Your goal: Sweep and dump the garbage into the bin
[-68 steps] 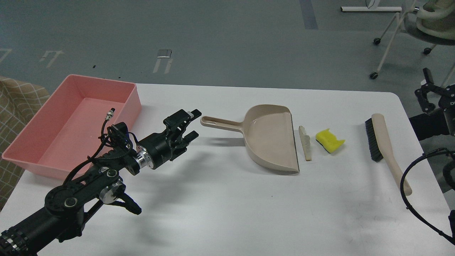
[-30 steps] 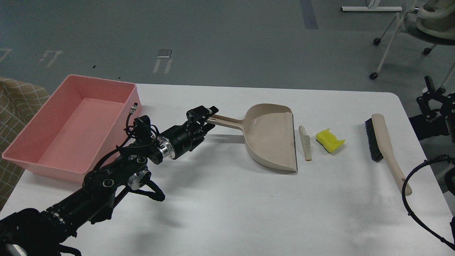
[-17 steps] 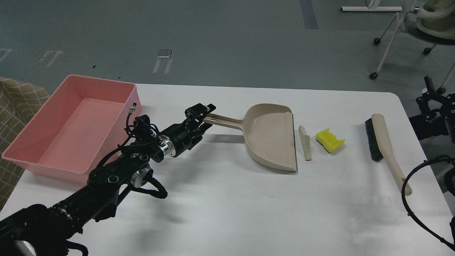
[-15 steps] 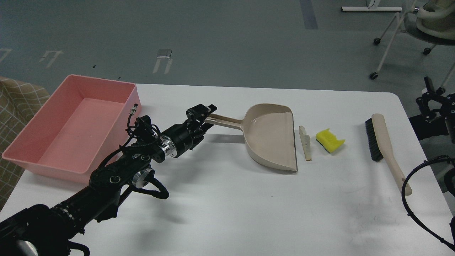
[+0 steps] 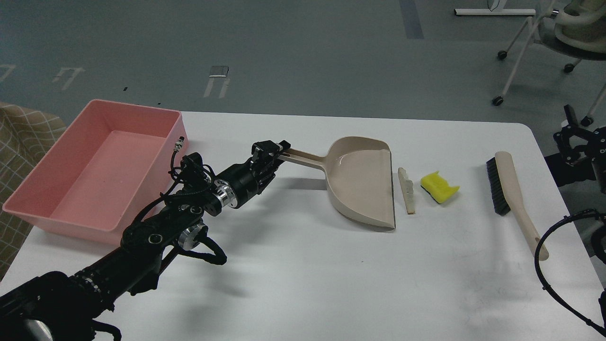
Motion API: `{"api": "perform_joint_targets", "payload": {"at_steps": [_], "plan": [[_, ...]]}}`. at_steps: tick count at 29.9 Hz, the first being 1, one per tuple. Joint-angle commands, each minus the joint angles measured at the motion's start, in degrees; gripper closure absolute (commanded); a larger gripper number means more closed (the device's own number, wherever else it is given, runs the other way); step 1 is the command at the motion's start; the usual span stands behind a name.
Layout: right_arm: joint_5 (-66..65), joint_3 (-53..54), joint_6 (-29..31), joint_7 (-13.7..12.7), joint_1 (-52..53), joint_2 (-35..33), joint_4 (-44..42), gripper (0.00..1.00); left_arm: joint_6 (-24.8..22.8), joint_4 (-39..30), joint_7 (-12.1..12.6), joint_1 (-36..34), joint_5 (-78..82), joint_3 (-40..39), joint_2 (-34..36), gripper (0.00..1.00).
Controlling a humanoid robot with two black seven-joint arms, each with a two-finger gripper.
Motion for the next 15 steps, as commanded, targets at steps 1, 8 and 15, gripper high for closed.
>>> {"api": "perform_joint_targets", "payload": {"at_steps": [1, 8, 15], "plan": [[0.0, 0.1, 0.0, 0.0, 0.0, -0.1, 0.1, 0.00, 0.0, 0.0, 0.1, 0.2, 0.2, 0.0, 0.0, 0.76], [-0.2, 0.1, 0.0, 0.0, 0.0, -1.3, 0.3, 0.00, 1.2, -0.7, -1.2, -0.9, 0.4, 1.6, 0.3, 0.91], [-5.7, -3.0, 0.0, 0.0, -0.1, -12.3, 0.6, 0.00, 1.2, -1.0, -2.3, -3.1, 0.6, 1.7, 2.3, 0.90]]}}
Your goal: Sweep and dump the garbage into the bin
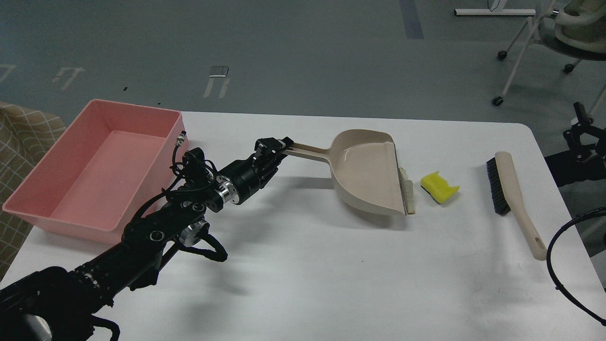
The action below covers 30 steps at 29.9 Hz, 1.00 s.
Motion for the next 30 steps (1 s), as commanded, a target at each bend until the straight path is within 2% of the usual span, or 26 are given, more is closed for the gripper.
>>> {"api": "perform_joint_targets", "payload": {"at_steps": [1, 5, 9, 10, 11, 13, 16, 18, 19, 23, 27, 30], "plan": [[-6.4, -2.3, 0.0, 0.0, 0.0, -7.2, 1.0, 0.00, 0.0, -0.5, -1.0, -0.7, 0.2, 0.0, 1.7, 0.90], [-13.8, -3.3, 0.0, 0.0, -2.1, -13.1, 4.9, 0.00, 0.0, -2.8, -1.4, -0.5, 0.5, 0.0, 3.3, 0.90], [-21.9, -3.4, 0.0, 0.0, -11.0, -24.6, 12.6, 0.00, 0.2, -6.5, -1.7, 0.1, 0.5, 3.2, 5.3, 0.90], [-24.8, -3.5, 0.0, 0.2, -13.7, -29.5, 13.7, 0.00, 0.7, -7.5, -2.1, 0.2, 0.5, 4.9, 5.9, 0.90], [-25.8, -3.8, 0.0, 0.5, -14.7, -31.6, 13.7, 0.00, 1.1, -7.7, -2.2, 0.2, 0.5, 5.4, 6.0, 0.90], [-28.3, -8.6, 0.0, 2.6, -16.0, -36.1, 13.7, 0.00, 3.3, -8.0, -2.5, 0.4, 0.5, 7.4, 5.9, 0.90], [-29.1, -14.2, 0.0, 2.7, -16.1, -37.7, 15.4, 0.00, 3.9, -8.0, -2.6, 0.7, 0.4, 8.2, 5.9, 0.90], [-31.6, -16.6, 0.0, 1.1, -16.5, -37.6, 16.8, 0.00, 3.9, -8.0, -2.6, 1.0, 0.4, 8.2, 5.9, 0.89], [-35.4, -17.9, 0.0, -0.6, -16.5, -36.7, 17.0, 0.00, 3.9, -8.0, -2.6, 1.0, 0.4, 8.2, 6.0, 0.89], [-44.3, -19.3, 0.0, -1.9, -16.5, -32.3, 17.1, 0.00, 3.9, -8.0, -2.6, 1.4, 0.4, 8.2, 6.2, 0.89], [-55.1, -19.8, 0.0, -2.4, -17.2, -28.1, 17.3, 0.01, 4.0, -8.0, -2.6, 2.0, 0.3, 8.2, 6.2, 0.89], [-58.1, -21.2, 0.0, -2.4, -17.0, -26.0, 17.3, 0.01, 4.4, -8.0, -2.6, 2.1, 0.3, 8.2, 6.1, 0.89]]}}
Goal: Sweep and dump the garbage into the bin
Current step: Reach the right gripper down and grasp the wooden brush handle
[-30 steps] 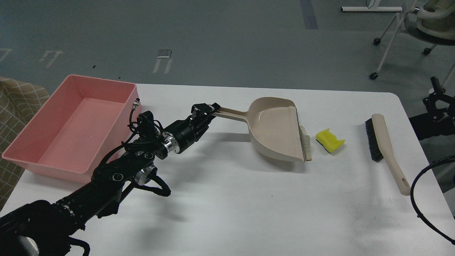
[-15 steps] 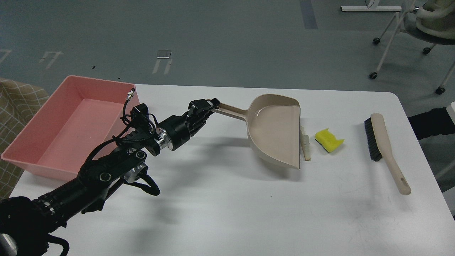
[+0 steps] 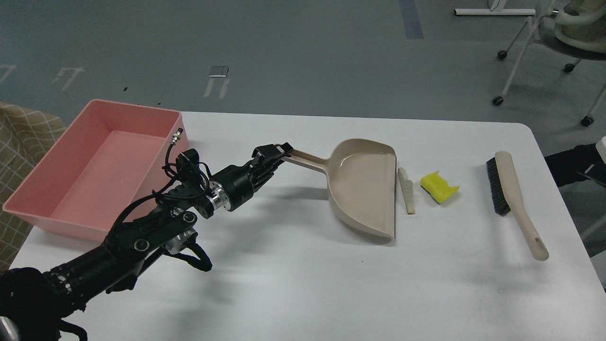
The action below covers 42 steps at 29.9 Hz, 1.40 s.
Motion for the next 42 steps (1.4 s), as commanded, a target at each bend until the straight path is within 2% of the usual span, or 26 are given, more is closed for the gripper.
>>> {"api": "perform_joint_targets", "payload": {"at_steps": [1, 7, 9, 12, 13, 15, 17, 18, 20, 42], "plan": [[-3.9, -1.8, 0.0, -0.1, 0.2, 2.5, 0.0, 0.01, 0.5, 0.0, 0.0, 0.1, 0.0, 0.0, -0.2, 0.89], [-7.9, -9.0, 0.0, -1.1, 2.5, 5.0, -0.3, 0.07, 0.6, 0.1, 0.0, 0.1, 0.0, 0.0, -0.5, 0.89], [-8.9, -9.8, 0.0, -1.2, 2.8, 6.2, -0.4, 0.15, 0.7, 0.1, 0.0, 0.1, 0.0, 0.0, -0.7, 0.89], [-9.0, -10.6, 0.0, -1.4, 2.9, 6.4, -0.4, 0.22, 0.9, 0.1, 0.0, 0.2, 0.0, 0.1, -0.6, 0.89], [-9.0, -11.3, 0.0, -1.7, 3.4, 6.4, -0.4, 0.29, 0.9, 0.1, 0.0, 0.2, 0.0, 0.1, -0.5, 0.89], [-9.0, -12.9, 0.0, -3.0, 4.1, 6.1, -0.4, 0.54, 0.9, 0.3, 0.0, 0.2, 0.0, 0.1, -0.3, 0.89], [-9.0, -13.5, 0.0, -3.5, 4.1, 6.0, -0.4, 0.68, 0.9, 0.3, 0.0, 0.2, 0.0, 0.1, -0.3, 0.89], [-9.0, -13.7, 0.0, -4.0, 4.1, 6.0, -0.4, 0.81, 0.9, 0.3, 0.0, 0.2, 0.0, 0.1, -0.2, 0.89], [-9.0, -13.8, 0.0, -4.4, 4.2, 6.6, -0.7, 0.94, 0.9, 0.3, 0.0, 0.3, -0.1, 0.1, -0.2, 0.89], [-8.2, -14.8, 0.0, -3.6, 4.6, 6.4, 0.4, 0.95, 0.9, 0.3, -0.3, 0.8, -0.5, 0.0, 0.2, 0.88]]}}
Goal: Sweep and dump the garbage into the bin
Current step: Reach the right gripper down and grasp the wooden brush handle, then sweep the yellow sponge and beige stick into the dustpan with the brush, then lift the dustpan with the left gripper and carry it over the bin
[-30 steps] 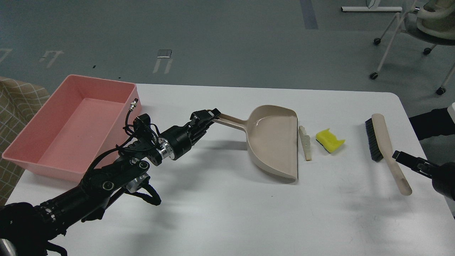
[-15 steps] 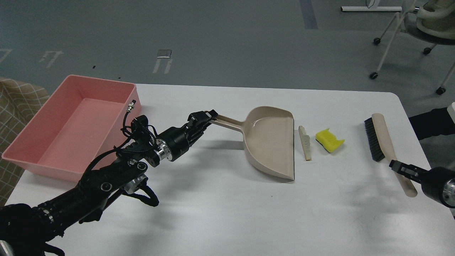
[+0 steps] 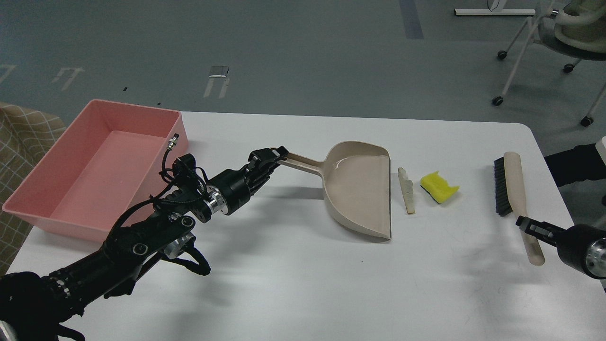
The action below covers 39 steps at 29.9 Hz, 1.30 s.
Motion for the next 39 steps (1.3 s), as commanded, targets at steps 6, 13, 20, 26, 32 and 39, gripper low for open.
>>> {"api": "perform_joint_targets", "payload": {"at_steps": [6, 13, 20, 26, 32, 39], "plan": [[0.4, -2.2, 0.0, 1.2, 2.1, 1.5, 2.5, 0.95, 0.0, 0.0, 0.0, 0.0, -0.2, 0.0, 0.4, 0.88], [0.5, -9.9, 0.0, 1.2, 6.7, 3.6, 4.4, 0.95, 0.0, 0.0, 0.0, 0.5, -0.3, 0.0, 0.4, 0.87], [0.6, -17.3, 0.0, 1.1, 13.6, 10.0, 3.7, 0.95, 0.0, 0.0, 0.0, 0.4, -0.3, -0.2, 1.2, 0.87], [0.7, -19.7, 0.0, 1.1, 18.4, 15.5, 3.1, 0.95, 0.0, -0.2, -0.1, 0.5, -0.4, -0.6, 1.4, 0.87], [1.7, -19.1, 0.0, 1.1, 19.0, 15.0, 3.9, 0.95, 0.0, -0.2, -0.1, 0.5, -0.8, -1.1, 1.8, 0.86], [10.8, -16.1, 0.0, 1.2, 17.8, 4.9, 5.7, 0.95, 0.0, -0.2, -1.9, 0.4, -8.5, -1.2, 3.0, 0.86]]}}
